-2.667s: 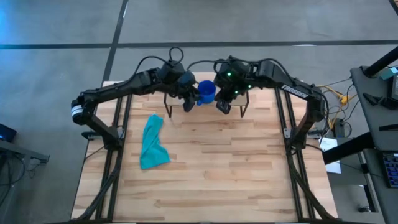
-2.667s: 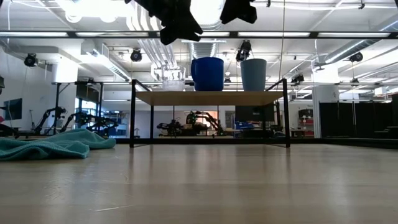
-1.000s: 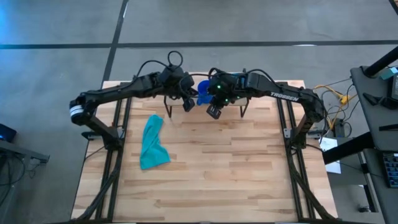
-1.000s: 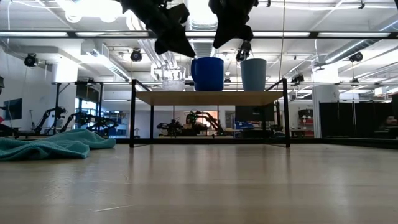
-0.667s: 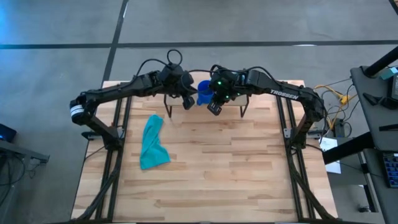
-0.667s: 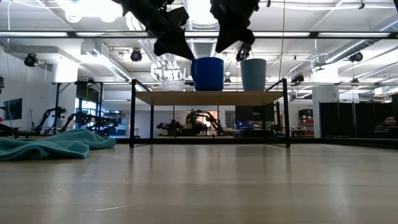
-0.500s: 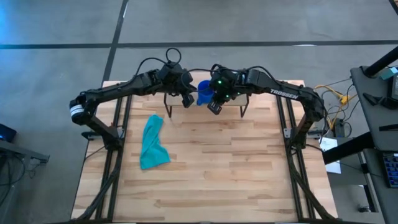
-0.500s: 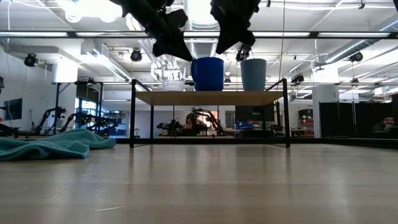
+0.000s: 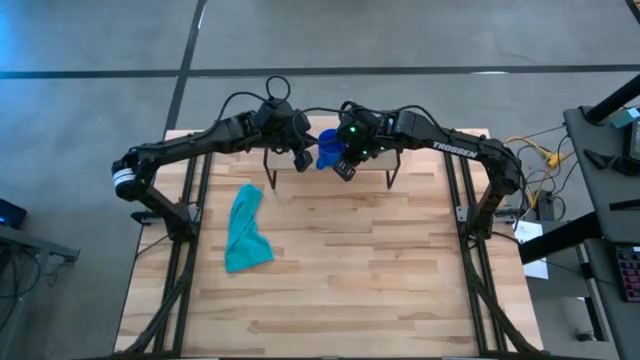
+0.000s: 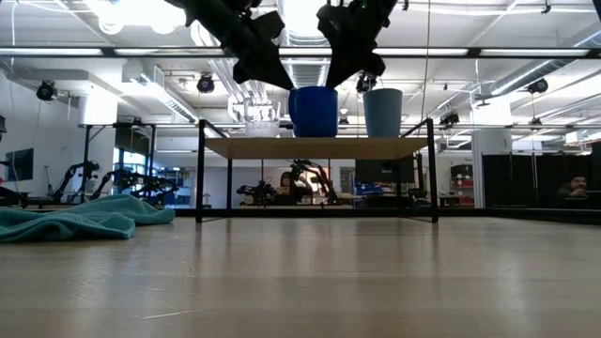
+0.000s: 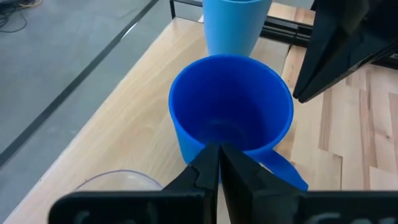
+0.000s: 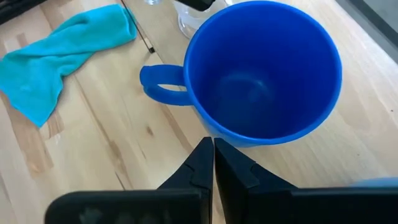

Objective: Stack small to large cups/mugs on shelf
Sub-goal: Adjust the blue mug

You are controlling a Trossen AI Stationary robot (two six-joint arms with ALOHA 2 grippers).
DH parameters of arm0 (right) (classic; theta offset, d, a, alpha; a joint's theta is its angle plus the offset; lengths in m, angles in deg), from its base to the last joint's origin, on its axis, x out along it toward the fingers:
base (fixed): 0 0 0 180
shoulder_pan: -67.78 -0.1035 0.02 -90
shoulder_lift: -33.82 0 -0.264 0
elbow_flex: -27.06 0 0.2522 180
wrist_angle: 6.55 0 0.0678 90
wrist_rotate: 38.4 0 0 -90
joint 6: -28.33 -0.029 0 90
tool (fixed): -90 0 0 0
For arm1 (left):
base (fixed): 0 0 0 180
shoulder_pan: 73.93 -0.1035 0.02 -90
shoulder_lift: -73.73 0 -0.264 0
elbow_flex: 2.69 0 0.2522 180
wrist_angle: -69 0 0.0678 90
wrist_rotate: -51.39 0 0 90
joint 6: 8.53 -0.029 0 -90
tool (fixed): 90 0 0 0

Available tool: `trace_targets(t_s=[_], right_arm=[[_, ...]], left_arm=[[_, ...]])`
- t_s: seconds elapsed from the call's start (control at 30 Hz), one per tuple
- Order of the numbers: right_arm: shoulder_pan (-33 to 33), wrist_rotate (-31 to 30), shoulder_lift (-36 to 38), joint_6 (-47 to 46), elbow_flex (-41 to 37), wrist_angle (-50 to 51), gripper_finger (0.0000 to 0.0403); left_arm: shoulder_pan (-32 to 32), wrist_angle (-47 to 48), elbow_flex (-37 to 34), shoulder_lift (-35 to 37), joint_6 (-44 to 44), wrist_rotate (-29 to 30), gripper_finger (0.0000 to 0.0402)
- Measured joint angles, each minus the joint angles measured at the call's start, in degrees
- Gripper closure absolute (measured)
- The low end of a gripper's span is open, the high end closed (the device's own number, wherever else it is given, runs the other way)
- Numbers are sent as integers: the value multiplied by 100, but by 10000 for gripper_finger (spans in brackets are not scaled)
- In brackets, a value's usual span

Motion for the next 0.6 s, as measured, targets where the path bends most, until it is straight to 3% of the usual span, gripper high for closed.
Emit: trace_targets(t_s=[0.6], right_arm=[[13,1,0,20,0,-57,394]], left_arm=[[-16,-141,-11,-209,29,-154,401]])
